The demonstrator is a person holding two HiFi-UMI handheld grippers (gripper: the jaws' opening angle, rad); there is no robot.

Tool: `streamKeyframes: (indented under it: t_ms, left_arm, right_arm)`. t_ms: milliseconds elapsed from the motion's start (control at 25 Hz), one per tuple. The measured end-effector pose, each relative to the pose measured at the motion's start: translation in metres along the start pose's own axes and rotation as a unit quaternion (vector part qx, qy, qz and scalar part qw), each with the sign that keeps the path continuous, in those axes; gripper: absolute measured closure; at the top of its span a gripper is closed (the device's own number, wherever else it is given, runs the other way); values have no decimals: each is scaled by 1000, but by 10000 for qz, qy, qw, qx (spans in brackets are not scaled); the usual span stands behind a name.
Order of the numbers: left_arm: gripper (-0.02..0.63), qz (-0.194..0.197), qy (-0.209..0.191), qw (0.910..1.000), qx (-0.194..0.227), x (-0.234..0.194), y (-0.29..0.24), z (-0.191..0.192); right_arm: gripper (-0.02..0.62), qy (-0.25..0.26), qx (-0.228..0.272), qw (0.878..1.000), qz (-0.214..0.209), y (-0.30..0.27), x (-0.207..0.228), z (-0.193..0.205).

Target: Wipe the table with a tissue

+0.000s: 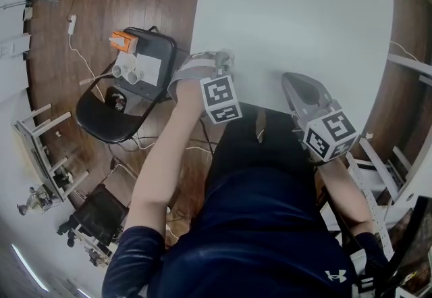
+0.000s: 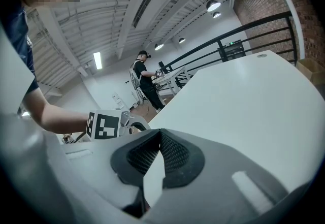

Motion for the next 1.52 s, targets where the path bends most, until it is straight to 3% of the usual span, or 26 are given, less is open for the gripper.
streamKeyframes:
  t_ms: [360, 560, 640, 720, 800, 960, 1040, 1160, 1280, 1520]
  left_arm:
    - [587, -39, 11, 9997, 222, 7, 1, -20]
    - [586, -182, 560, 9972, 466, -1, 17, -15]
    - [586, -351, 969, 9923, 683, -8, 36, -12]
    - [586, -520, 1574, 9812, 987, -12, 57, -4]
    - [586, -708, 2236, 9641, 1246, -12, 80, 9]
    - [586, -931, 3442, 9183, 1721, 4, 117, 33]
    - [586, -1005, 3844, 8970, 1939, 12, 132, 40]
    - [586, -1148, 4194, 8732, 2203, 20, 152, 44]
    - [586, -1249, 4345, 8586, 2417, 27, 169, 43]
    - [586, -1430, 4406, 8440, 2703, 37, 190, 51]
  right_arm:
    - [592, -46, 11, 9999, 122, 2, 5, 0]
    - [592, -22, 26, 9997, 224, 4, 10, -6]
    - [592, 9, 38, 9997, 252, 4, 11, -11]
    - [592, 36, 41, 9996, 272, 3, 10, -15]
    - [592, 76, 38, 9996, 265, 1, 6, -20]
    - [592, 227, 20, 9996, 175, -3, -9, -29]
    - [592, 301, 6, 9995, 111, -7, -17, -34]
    - [592, 418, -6, 9991, 16, -13, -31, -44]
    - [592, 609, -4, 9981, -70, -17, -48, -51]
    - [592, 975, 93, 9950, -180, -28, -77, -57]
Point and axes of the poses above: the fingertips, and each gripper's own axes: y backward along the fingers, x to its right, z out of its underside, the point moved 3 cm from there along y, backward along the fingers, and after that the axes turned 5 degrees about x, right-handed, at the moved point
